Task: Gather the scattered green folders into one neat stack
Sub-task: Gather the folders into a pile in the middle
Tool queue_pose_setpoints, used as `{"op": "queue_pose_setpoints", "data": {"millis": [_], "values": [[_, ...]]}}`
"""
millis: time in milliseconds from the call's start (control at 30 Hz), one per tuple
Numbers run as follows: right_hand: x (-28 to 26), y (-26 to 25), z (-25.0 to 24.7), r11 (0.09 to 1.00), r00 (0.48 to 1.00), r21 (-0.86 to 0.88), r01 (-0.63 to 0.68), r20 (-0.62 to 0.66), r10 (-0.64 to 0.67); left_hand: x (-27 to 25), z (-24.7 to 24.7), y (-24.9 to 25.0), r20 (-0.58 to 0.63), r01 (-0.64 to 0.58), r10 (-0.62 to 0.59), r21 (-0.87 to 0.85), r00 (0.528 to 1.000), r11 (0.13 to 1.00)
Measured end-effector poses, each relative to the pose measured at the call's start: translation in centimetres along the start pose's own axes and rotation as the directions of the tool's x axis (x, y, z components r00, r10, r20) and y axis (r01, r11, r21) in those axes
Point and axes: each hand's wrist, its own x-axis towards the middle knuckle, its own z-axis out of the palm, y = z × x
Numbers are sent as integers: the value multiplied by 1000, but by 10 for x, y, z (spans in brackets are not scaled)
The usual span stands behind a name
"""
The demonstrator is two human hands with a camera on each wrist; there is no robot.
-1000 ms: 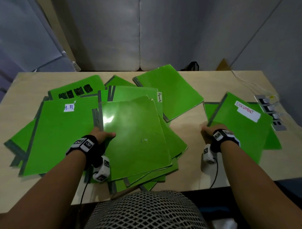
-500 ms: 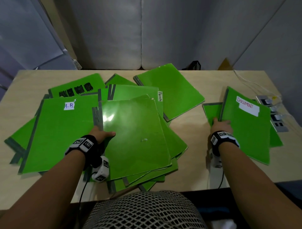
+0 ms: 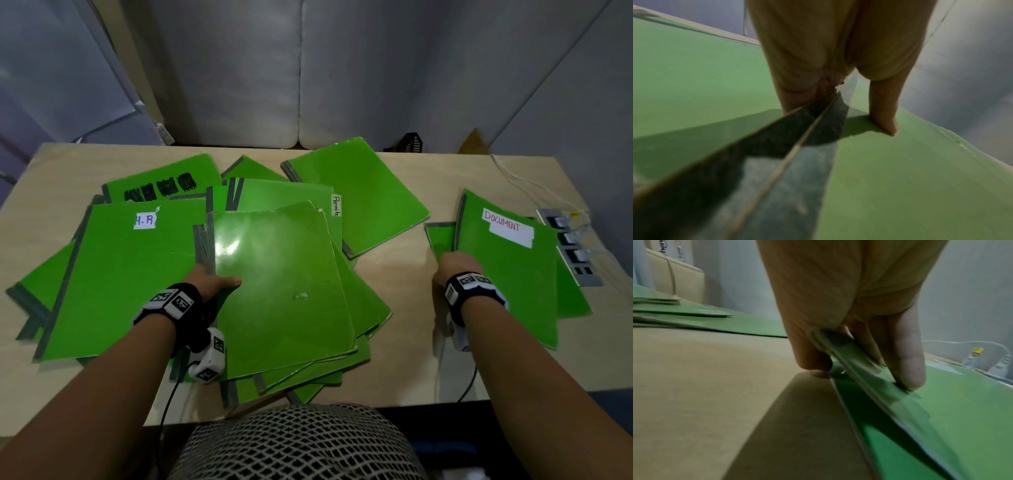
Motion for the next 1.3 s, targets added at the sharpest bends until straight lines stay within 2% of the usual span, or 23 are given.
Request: {"op": "queue_pose_setpoints", "data": {"millis": [100, 167, 333, 400, 433, 533, 633, 767, 967, 1000, 1100, 1167, 1233, 1300], "values": [[0, -1, -4, 997, 999, 58, -51, -12, 52, 0, 0, -1, -7, -2, 2, -10, 1000, 1000], [6, 4, 2, 982, 994, 161, -98, -32, 105, 0, 0, -1, -8, -5, 5, 2, 1000, 1000], [71, 28, 56, 905, 976, 368, -214, 42, 214, 3, 1, -3, -10, -13, 13, 15, 1000, 1000], [81, 29, 62, 930, 975, 295, -219, 99, 199, 4, 0, -3, -13, -11, 11, 19, 1000, 1000], [79, 27, 59, 952, 979, 234, -199, 78, 186, 5, 1, -4, -11, -7, 7, 24, 1000, 1000], [58, 7, 40, 940, 971, 244, -238, 28, 239, 7, 1, -5, -9, -8, 8, 40, 1000, 999], [42, -2, 25, 965, 972, 122, -233, 64, 226, 6, 1, -5, -9, -6, 6, 31, 1000, 999], [29, -5, 10, 974, 973, 32, -225, -35, 227, 6, 1, -4, -3, -6, 7, 34, 1000, 999], [22, 11, -25, 946, 952, 168, -278, -84, 295, 7, -1, -4, 1, -3, 3, 61, 1000, 998], [21, 10, -33, 940, 944, 200, -277, -126, 305, 7, -1, -3, 1, -3, 3, 61, 1000, 998], [5, -10, -60, 950, 931, 237, -202, -254, 261, 5, 0, -1, -8, -7, 8, 58, 1000, 998], [-14, -37, -70, 970, 917, 219, -104, -356, 178, 3, 2, -1, -25, -17, 18, 64, 1000, 998], [-38, -70, -70, 994, 899, 111, 17, -436, 33, 0, 3, -1, -34, -22, 24, 52, 999, 998], [-61, -104, -59, 993, 886, -47, 113, -448, -122, -2, 3, -1, -25, -24, 25, 53, 999, 998]]}}
